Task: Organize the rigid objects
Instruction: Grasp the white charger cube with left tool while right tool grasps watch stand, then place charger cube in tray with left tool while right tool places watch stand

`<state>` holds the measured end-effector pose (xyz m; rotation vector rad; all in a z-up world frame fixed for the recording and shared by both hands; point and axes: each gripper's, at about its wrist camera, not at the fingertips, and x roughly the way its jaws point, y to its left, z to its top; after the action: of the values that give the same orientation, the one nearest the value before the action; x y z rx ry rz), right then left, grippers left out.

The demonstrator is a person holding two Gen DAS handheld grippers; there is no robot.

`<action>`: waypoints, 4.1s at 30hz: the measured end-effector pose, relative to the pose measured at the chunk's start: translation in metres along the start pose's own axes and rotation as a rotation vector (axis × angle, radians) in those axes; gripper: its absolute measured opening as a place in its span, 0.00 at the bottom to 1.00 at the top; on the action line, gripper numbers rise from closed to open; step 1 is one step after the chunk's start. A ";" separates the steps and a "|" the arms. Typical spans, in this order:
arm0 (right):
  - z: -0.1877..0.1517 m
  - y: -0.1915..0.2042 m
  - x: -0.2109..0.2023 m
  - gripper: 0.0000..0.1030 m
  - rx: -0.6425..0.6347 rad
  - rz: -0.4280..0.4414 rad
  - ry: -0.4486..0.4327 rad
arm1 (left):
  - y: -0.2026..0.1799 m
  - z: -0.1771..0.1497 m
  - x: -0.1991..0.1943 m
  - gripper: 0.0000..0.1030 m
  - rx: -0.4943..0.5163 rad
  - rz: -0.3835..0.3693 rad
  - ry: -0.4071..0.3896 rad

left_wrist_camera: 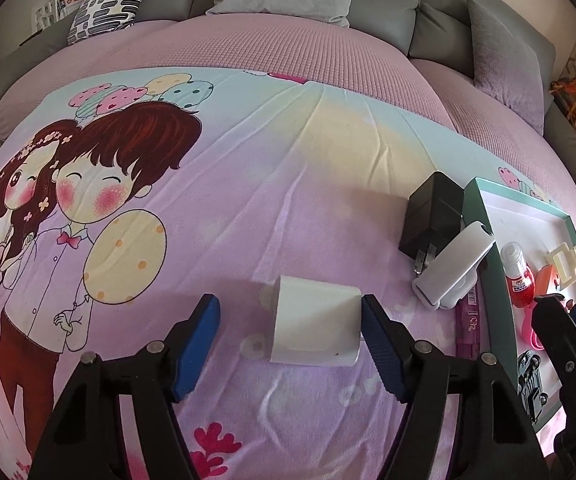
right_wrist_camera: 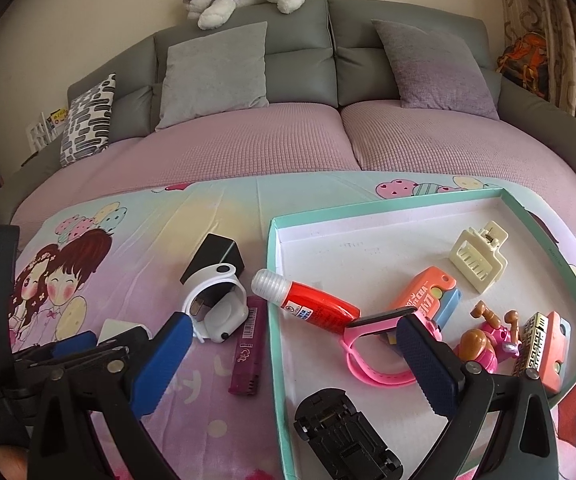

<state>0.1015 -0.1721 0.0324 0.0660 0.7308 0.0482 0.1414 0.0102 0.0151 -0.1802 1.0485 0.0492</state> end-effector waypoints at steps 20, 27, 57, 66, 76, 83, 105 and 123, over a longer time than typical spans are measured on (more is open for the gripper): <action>0.006 0.037 0.028 0.59 -0.017 0.170 0.069 | 0.026 -0.003 -0.008 0.45 -0.063 -0.044 0.006; 0.013 0.038 0.049 0.59 -0.025 0.143 0.089 | 0.038 -0.002 -0.009 0.45 -0.095 -0.032 0.002; 0.012 0.035 0.044 0.52 -0.005 0.158 0.096 | 0.038 -0.002 -0.012 0.45 -0.082 0.002 -0.004; 0.011 0.020 0.012 0.52 0.024 0.124 0.074 | 0.033 0.002 -0.034 0.45 -0.071 0.011 -0.060; 0.009 -0.044 -0.032 0.52 0.164 -0.019 0.022 | -0.017 0.010 -0.066 0.45 0.036 -0.063 -0.144; 0.011 -0.103 -0.052 0.52 0.242 -0.139 -0.018 | -0.062 0.011 -0.080 0.45 0.131 -0.103 -0.173; -0.004 -0.176 -0.059 0.53 0.372 -0.223 -0.074 | -0.199 -0.035 -0.065 0.45 0.444 -0.228 -0.093; -0.005 -0.172 -0.045 0.55 0.348 -0.219 -0.041 | -0.203 -0.037 -0.059 0.57 0.442 -0.241 -0.087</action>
<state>0.0686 -0.3465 0.0457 0.3178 0.6958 -0.2891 0.1056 -0.1930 0.0730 0.0970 0.9211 -0.3872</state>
